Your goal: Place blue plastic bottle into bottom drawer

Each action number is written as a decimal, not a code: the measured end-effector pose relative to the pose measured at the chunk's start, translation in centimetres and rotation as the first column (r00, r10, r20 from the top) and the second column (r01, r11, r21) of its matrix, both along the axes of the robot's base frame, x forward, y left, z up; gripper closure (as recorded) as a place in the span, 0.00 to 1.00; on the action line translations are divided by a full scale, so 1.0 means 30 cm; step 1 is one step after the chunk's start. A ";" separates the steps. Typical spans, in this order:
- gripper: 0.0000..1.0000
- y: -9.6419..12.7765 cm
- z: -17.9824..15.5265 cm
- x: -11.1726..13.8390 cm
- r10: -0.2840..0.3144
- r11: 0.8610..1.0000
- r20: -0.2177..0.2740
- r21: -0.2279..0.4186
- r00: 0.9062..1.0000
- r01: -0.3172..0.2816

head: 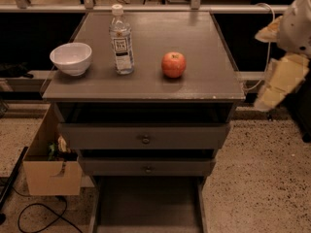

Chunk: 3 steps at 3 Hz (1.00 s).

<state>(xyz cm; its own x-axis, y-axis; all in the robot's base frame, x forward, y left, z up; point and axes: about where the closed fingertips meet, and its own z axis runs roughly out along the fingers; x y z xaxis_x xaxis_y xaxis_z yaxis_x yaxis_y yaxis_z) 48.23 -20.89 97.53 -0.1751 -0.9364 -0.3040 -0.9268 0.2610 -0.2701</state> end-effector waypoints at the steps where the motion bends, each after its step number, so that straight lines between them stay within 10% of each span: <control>1: 0.00 0.089 -0.031 0.178 0.045 0.971 0.048 0.234 0.998 -0.056; 3: 0.00 0.335 -0.079 0.487 0.049 0.813 0.040 0.579 0.998 -0.063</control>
Offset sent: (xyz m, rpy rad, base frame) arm 0.1795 0.1075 -0.0245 0.8333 -0.0446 0.0645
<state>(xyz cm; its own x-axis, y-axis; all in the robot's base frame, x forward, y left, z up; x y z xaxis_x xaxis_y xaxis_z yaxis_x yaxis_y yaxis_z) 62.83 -10.86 95.14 -0.1147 -0.5933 -0.7968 -0.9402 0.3237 -0.1057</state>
